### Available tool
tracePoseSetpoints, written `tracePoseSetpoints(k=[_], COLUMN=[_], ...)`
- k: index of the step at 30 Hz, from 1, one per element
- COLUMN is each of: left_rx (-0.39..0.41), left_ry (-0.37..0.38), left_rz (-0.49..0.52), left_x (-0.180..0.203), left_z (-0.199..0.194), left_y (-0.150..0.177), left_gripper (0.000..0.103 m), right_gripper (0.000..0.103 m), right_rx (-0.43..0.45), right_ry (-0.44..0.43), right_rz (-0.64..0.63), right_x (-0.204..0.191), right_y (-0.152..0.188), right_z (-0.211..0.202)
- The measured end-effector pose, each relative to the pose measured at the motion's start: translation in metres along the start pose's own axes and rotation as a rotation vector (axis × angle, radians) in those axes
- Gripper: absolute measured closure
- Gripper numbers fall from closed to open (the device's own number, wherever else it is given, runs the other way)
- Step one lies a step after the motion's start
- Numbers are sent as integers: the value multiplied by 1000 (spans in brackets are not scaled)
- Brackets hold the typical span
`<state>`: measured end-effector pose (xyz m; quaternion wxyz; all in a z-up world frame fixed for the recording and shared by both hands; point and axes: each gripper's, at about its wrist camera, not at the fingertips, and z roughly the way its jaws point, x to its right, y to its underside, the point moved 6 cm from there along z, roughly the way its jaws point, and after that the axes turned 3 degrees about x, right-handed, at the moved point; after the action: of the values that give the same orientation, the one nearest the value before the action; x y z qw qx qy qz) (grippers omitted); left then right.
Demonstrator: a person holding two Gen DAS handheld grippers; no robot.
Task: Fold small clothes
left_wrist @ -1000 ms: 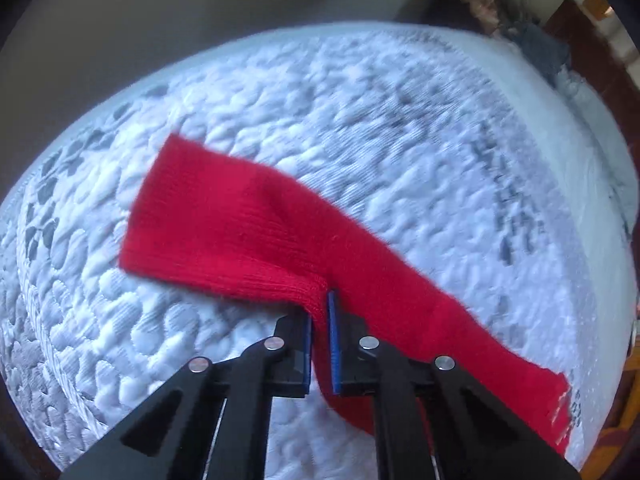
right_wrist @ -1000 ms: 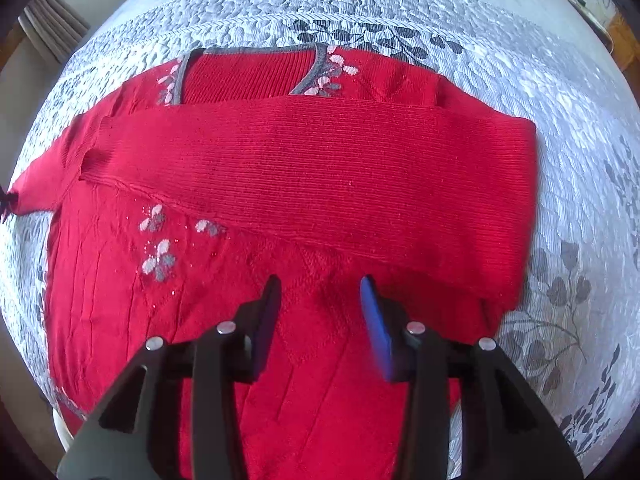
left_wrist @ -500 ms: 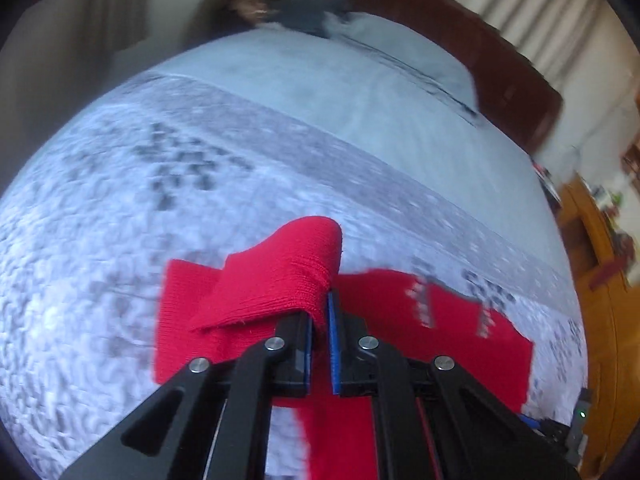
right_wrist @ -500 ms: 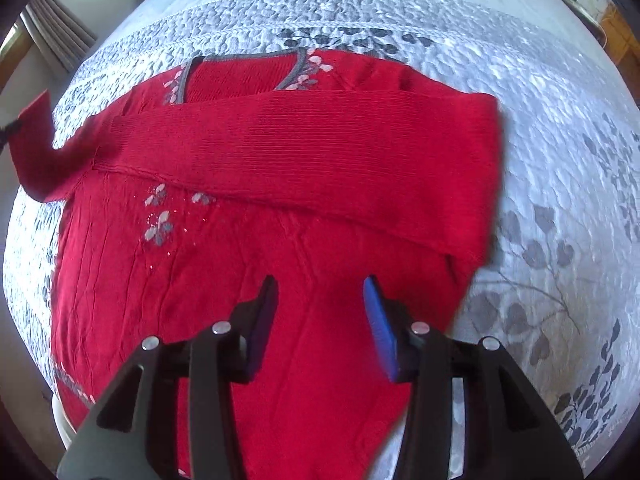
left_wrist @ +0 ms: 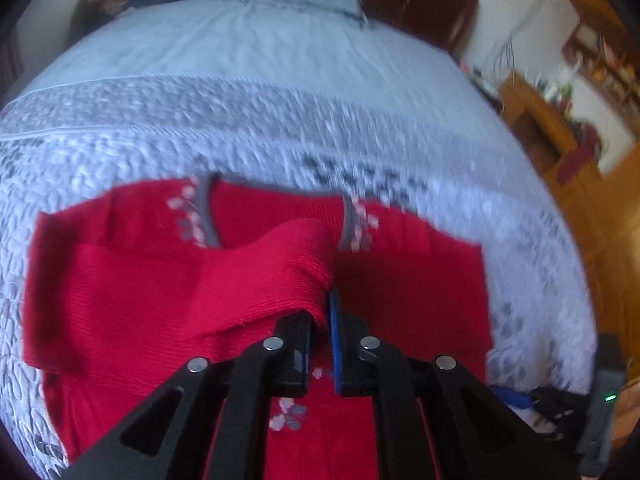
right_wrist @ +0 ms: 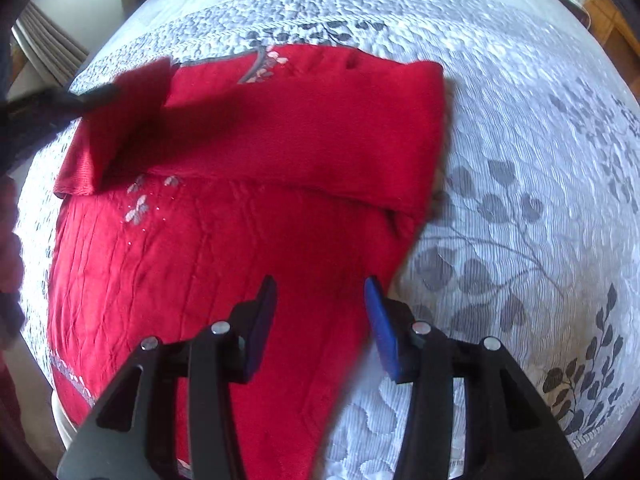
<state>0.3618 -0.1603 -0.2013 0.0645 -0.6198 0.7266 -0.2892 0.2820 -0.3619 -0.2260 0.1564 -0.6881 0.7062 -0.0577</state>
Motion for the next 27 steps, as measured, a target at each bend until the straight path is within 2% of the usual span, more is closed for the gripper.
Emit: tracePoseSetpoints(k=[3,6,7,8,10,13,16,18,19,21,25,27], left_rx=[-46,-91,-84,-71,-49,-56,-97,-133,-157,-226,-219,-221], left_ry=[-26,22,28,30,19,-98,-232,-260,-271,-234,-206,-190], left_rz=[39,53,65,83,98,73,9,-28,-44,-89,-90,-108], left_x=[6,8,7,5,-8,-54,-119,-147,-158,-178,-182,-184], left_z=[16,2,-7,-21,-45,-63,-58,-50,-44,-26,-26,-30], left_y=[17,33,35,38,42,44,52,56,60,72,72,70], left_gripper=[92,64,48,36,35,35,39,41,41,41,40,41], right_gripper=[51,51,51,51,51,51,51,49,49,47,49,55], right_rx=[-6,-14,-16,-16,-18,-29,-62,-91,-108,-125,-177,-158], right_ry=[-7,-10,-10,-17,-48,-61,-60,-27,-12,3,38,-9], right_rz=[-1,-16,-22,-24,-22,-29,-48,-62,-64,-67,-62,-55], right_x=[-1,-7,-9,-13,-20,-31,-43,-44,-45,-48,-55,-72], right_y=[4,7,8,9,10,13,16,18,18,17,7,-9], right_z=[2,6,7,7,8,11,21,31,37,40,39,27])
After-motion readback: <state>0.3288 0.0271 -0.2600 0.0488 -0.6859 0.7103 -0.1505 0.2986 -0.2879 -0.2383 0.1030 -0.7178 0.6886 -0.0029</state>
